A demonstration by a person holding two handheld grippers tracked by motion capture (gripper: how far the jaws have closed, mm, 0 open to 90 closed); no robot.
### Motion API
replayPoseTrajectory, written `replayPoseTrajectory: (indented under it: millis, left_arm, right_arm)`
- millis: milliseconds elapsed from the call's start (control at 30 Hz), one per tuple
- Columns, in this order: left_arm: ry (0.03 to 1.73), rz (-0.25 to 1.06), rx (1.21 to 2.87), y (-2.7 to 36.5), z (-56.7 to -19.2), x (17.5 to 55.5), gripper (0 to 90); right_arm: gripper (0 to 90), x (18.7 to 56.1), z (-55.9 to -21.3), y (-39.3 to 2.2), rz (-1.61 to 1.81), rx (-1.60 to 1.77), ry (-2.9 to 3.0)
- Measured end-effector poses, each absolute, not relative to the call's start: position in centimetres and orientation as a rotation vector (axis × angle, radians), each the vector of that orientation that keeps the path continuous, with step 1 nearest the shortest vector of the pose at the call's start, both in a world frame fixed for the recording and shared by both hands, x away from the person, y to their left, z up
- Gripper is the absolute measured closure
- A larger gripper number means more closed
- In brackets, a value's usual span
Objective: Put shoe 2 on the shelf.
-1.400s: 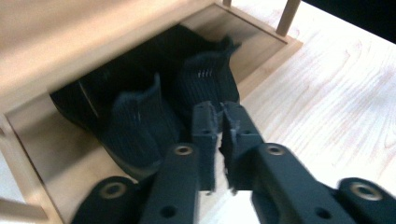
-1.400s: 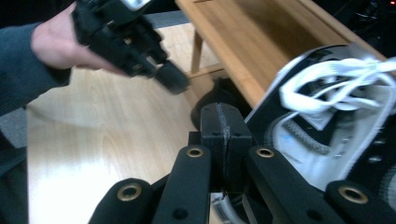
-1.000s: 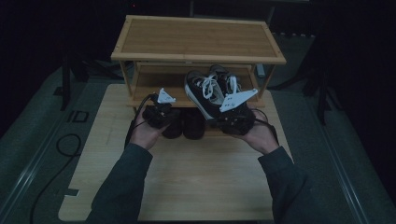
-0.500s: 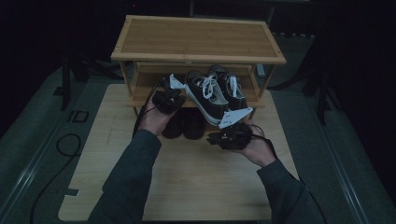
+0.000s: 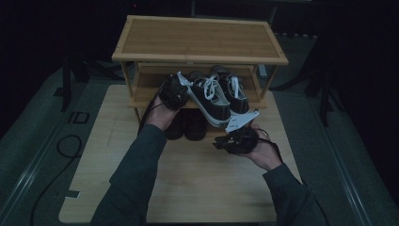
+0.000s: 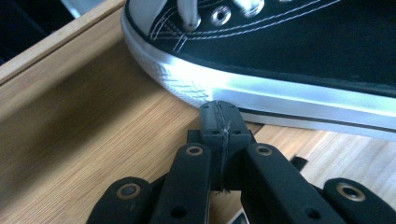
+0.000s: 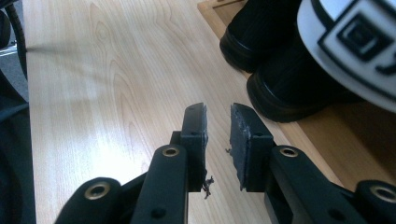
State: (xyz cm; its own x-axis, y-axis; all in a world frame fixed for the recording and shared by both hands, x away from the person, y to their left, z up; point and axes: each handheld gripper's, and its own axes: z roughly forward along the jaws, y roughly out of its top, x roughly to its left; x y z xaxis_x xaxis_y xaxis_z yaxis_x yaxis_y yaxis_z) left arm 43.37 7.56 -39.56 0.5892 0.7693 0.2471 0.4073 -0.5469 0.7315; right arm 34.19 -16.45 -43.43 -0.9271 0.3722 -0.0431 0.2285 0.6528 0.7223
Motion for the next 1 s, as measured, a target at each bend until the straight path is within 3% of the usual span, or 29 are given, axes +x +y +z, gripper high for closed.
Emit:
replayPoseTrajectory:
  millis: [600, 1000]
  left_arm:
    - [1.001, 0.805, 2.171, 7.2, -39.6, 44.3, 90.0]
    - [1.047, 0.809, 2.171, 7.2, -39.6, 44.6, 90.0]
  right_arm:
    - [75.2, 34.3, -43.5, -17.2, 1.167, 0.509, 2.650]
    - [77.4, 34.0, -41.6, -16.5, 1.232, 0.459, 2.588]
